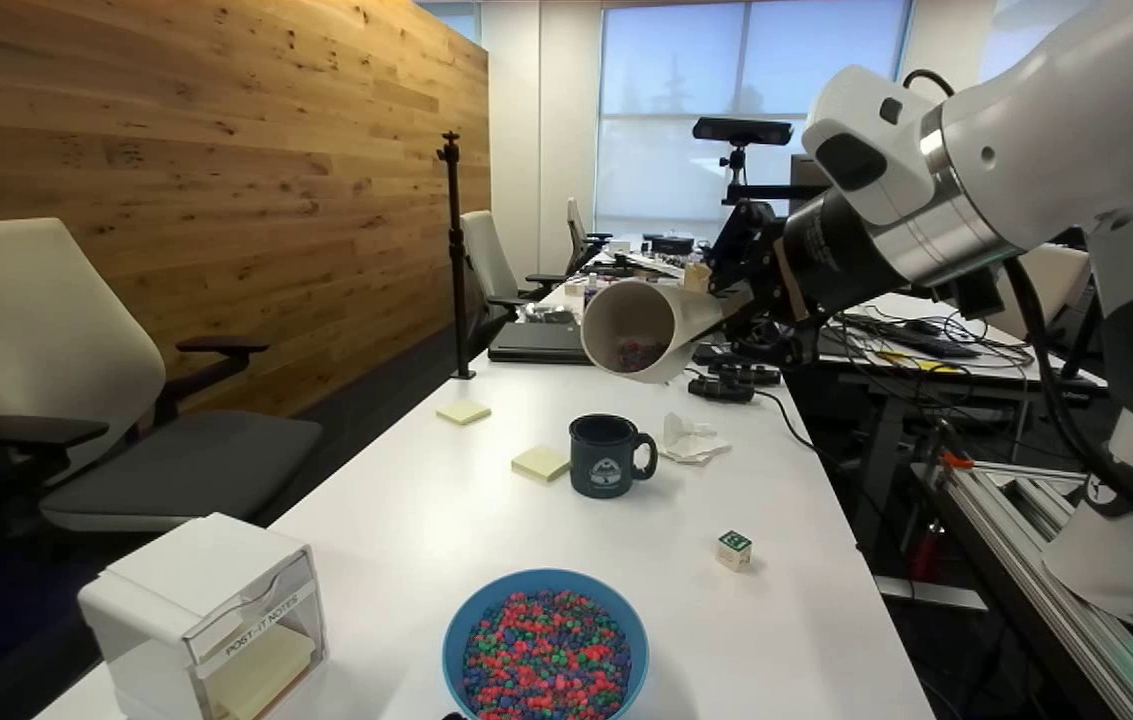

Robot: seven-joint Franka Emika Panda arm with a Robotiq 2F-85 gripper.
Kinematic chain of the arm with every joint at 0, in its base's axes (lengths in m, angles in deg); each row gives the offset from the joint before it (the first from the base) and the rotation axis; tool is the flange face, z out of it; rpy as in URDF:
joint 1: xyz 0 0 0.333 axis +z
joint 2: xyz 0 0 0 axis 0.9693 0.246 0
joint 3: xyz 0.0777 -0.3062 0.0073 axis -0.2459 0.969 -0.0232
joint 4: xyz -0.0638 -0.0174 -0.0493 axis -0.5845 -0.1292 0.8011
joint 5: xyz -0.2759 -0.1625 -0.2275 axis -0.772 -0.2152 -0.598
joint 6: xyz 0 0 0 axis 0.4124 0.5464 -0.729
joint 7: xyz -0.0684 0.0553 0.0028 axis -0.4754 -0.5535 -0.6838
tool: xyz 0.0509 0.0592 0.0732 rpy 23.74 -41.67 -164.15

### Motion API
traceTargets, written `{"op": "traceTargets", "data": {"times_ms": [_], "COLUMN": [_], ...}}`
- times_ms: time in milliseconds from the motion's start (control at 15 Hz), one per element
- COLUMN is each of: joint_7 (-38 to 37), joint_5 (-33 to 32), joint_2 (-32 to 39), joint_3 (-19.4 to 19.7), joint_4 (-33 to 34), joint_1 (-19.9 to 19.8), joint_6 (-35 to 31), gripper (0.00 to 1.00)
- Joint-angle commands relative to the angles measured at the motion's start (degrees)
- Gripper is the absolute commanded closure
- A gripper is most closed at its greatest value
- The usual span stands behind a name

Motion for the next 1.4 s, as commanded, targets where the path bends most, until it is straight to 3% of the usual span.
{"op": "traceTargets", "data": {"times_ms": [0, 267, 333, 400, 467, 600, 667, 1333], "joint_7": [0.13, -0.29, -5.66, -6.31, -2.65, -3.67, -8.49, -16.36], "joint_5": [-1.27, -1.31, -8.75, -10.43, -5.42, -6.12, -12.62, -20.0], "joint_2": [4.1, 3.05, -1.21, -1.32, 1.71, 0.89, -2.67, -4.81], "joint_3": [-1.29, -2.24, -1.07, -1.32, -3.62, -4.54, -3.68, -8.29], "joint_4": [-1.96, -2.2, -2.54, -2.42, -1.4, -1.68, -2.0, -0.72], "joint_1": [1.6, 1.82, 2.39, 2.2, 0.13, 0.46, 0.7, -2.43], "joint_6": [0.03, -0.86, -2.75, -3.02, -2.91, -3.82, -5.42, -10.09], "gripper": [0.94, 0.94, 0.94, 0.94, 0.94, 0.94, 0.94, 0.94]}}
